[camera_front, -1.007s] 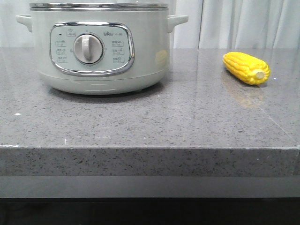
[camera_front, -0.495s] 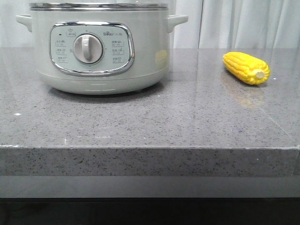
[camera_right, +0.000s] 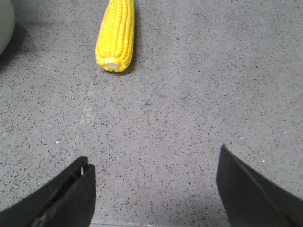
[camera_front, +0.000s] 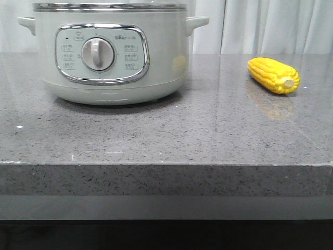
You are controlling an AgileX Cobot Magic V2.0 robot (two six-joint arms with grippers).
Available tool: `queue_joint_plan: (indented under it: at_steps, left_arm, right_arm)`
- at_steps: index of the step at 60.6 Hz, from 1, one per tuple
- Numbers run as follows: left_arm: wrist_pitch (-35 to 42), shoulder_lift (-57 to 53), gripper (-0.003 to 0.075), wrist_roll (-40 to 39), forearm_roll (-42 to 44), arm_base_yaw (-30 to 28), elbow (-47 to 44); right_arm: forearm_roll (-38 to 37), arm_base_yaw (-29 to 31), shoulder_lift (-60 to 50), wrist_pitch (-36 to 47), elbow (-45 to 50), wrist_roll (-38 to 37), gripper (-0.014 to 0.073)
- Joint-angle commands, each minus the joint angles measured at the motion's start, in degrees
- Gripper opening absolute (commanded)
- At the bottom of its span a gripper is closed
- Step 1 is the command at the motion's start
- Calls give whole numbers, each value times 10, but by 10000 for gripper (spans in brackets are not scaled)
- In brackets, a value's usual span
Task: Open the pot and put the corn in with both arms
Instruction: 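Move the left gripper over the glass lid knob and grasp it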
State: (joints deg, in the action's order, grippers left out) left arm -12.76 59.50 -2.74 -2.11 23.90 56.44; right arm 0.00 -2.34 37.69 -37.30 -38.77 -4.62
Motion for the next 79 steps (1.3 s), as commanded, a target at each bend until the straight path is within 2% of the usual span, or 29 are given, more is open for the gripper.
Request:
queue_joint_plan:
  at_steps: [1, 40, 73, 79]
  left_arm:
    - [64, 29, 526, 0, -6, 16, 50]
    - [133, 257, 526, 0, -21, 27, 220]
    - [148, 344, 525, 0, -20, 27, 241]
    - [148, 346, 491, 0, -13, 27, 241]
  right_arm:
    - [-6, 2, 4, 35, -19, 2, 552]
    - [-6, 2, 4, 35, -19, 2, 552]
    - [-6, 2, 4, 35, -19, 2, 552]
    - [-6, 2, 4, 35, -19, 2, 552]
